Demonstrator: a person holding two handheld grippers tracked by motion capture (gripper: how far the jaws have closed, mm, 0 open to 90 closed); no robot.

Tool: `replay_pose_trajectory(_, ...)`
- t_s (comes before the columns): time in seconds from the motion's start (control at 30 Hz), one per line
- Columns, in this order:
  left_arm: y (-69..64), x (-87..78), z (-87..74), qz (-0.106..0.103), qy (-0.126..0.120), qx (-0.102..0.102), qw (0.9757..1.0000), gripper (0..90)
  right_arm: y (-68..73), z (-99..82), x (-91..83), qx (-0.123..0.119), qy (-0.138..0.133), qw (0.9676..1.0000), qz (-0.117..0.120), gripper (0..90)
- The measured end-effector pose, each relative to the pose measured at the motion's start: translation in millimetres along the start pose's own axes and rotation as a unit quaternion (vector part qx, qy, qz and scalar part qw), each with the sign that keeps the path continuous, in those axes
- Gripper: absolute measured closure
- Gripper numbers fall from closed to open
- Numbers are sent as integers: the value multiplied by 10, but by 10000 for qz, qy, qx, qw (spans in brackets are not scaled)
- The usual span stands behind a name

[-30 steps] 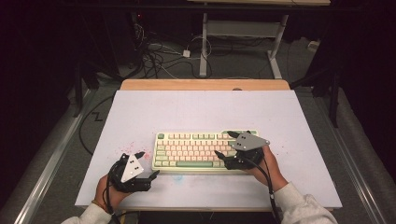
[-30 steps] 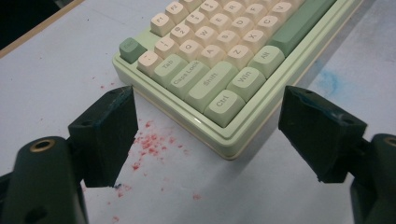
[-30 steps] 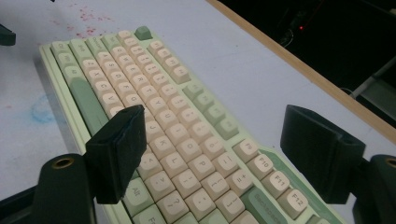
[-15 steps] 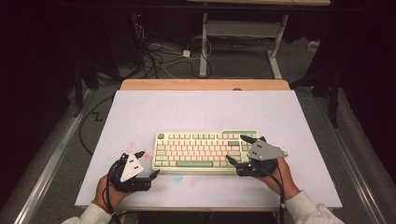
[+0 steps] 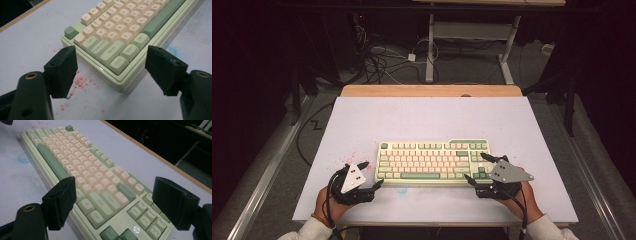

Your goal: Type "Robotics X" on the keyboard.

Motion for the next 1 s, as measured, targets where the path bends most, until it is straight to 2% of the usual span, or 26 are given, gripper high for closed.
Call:
replay_pose_trajectory(0.07, -5, 16, 17, -53, 39, -12, 10000, 334, 5, -27, -17, 1, 7, 10000, -32, 201)
replay_pose_trajectory(0.2, -21, 54, 60, -156, 170, 113, 9997, 526, 19, -79, -51, 18, 33, 10000, -30, 200)
replay_pose_trajectory(0.33, -35, 98, 118, -301, 297, 85, 9991, 683, 12, -117, -80, 27, 75, 9999, -66, 197)
replay_pose_trajectory(0.5, -63, 185, 220, -463, 486, 172, 9976, 856, 21, -154, -78, -8, 134, 9999, -47, 197)
replay_pose_trajectory(1.0, -151, 488, 523, -630, 753, 362, 9945, 874, 69, -167, -37, -83, 194, 9998, 8, 197)
Point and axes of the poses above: each handheld gripper's, and its own axes: x roughly forward along the jaws, z roughly out of its top, y roughly to its left, the point moved 9 cm from there along x, roughly forward along the jaws
